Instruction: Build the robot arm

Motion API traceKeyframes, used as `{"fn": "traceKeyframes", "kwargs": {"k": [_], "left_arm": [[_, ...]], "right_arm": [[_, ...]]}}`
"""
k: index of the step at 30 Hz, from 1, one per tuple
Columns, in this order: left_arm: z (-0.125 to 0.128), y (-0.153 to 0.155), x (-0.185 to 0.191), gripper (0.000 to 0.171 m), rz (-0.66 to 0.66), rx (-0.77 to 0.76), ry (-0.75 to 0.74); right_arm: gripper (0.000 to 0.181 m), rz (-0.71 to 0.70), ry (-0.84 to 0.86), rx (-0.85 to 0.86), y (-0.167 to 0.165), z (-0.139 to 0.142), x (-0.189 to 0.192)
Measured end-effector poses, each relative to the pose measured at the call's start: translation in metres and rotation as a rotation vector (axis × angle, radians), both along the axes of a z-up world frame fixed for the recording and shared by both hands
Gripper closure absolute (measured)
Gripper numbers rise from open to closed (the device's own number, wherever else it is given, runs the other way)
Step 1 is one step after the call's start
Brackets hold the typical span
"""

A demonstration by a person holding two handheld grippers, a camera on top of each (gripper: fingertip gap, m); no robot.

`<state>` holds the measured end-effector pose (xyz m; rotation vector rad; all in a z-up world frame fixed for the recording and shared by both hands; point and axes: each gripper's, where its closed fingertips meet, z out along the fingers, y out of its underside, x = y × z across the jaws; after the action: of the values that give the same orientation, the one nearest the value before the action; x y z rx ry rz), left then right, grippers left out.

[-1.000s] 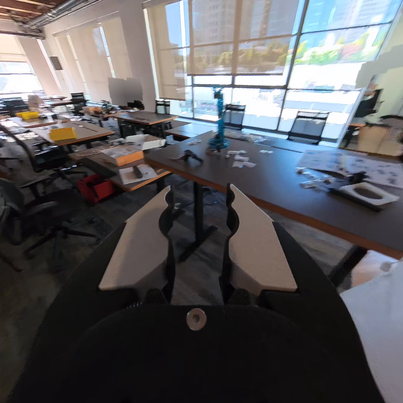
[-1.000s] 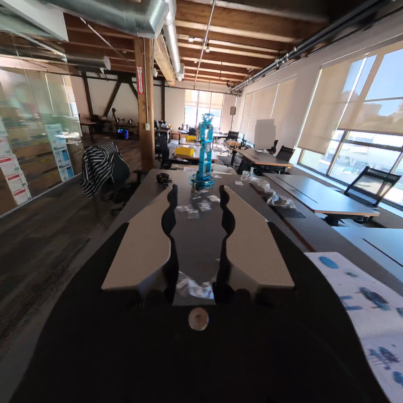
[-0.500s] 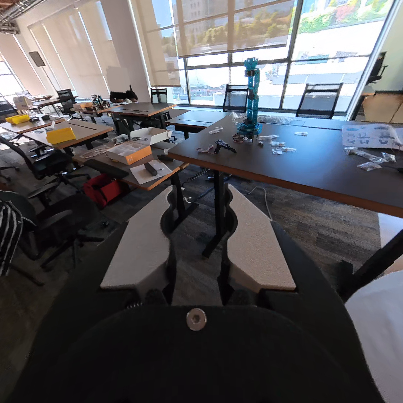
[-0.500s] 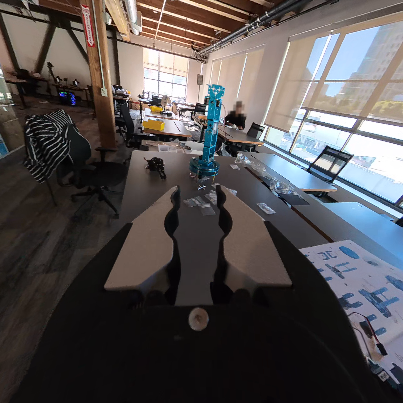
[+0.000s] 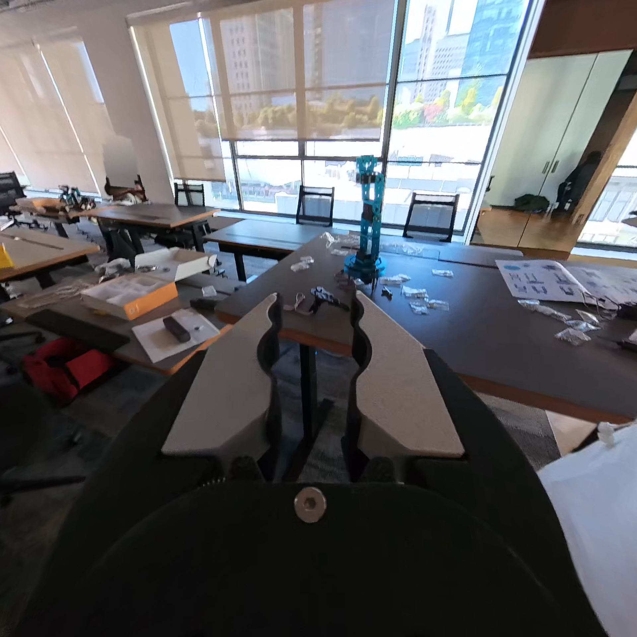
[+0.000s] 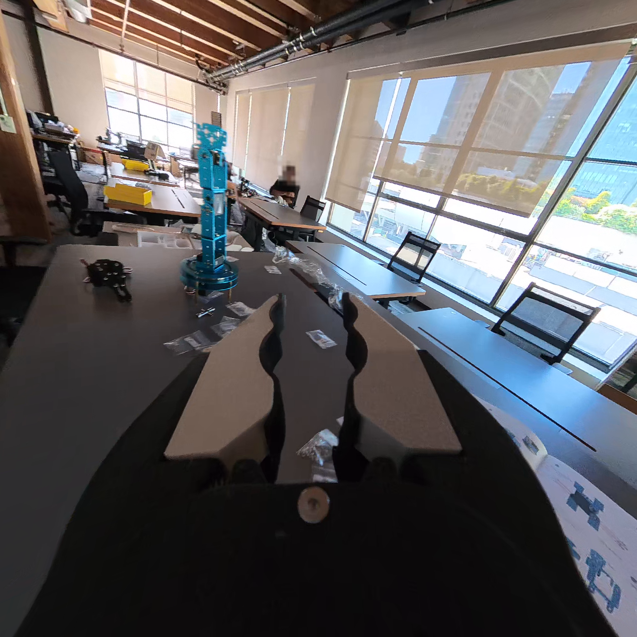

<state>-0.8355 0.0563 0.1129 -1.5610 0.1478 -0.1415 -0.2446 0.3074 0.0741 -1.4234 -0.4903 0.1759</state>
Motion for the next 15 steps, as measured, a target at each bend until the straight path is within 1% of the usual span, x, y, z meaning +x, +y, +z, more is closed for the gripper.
{"fn": "traceKeyframes", "kwargs": {"k": [2, 5, 9, 12, 15], "left_arm": [[0.000, 0.024, -0.001, 0.136, -0.020, 0.014, -0.014], [-0.008, 0.059, -0.001, 0.136, -0.075, -0.039, -0.039], [-0.011, 0.097, -0.007, 0.136, -0.100, -0.046, -0.004], [-0.015, 0.126, -0.012, 0.136, -0.152, -0.081, -0.010], [-0.013, 0.154, -0.018, 0.136, -0.199, -0.078, 0.005]], "right_arm": [[0.149, -0.021, 0.009, -0.010, 0.013, -0.003, 0.003], [0.150, -0.037, 0.001, -0.031, 0.025, -0.009, 0.003], [0.151, -0.114, -0.018, -0.039, 0.037, -0.016, 0.016], [0.153, -0.133, 0.029, -0.053, 0.039, -0.019, 0.016], [0.153, -0.174, 0.002, -0.075, 0.035, -0.025, 0.014]]}}
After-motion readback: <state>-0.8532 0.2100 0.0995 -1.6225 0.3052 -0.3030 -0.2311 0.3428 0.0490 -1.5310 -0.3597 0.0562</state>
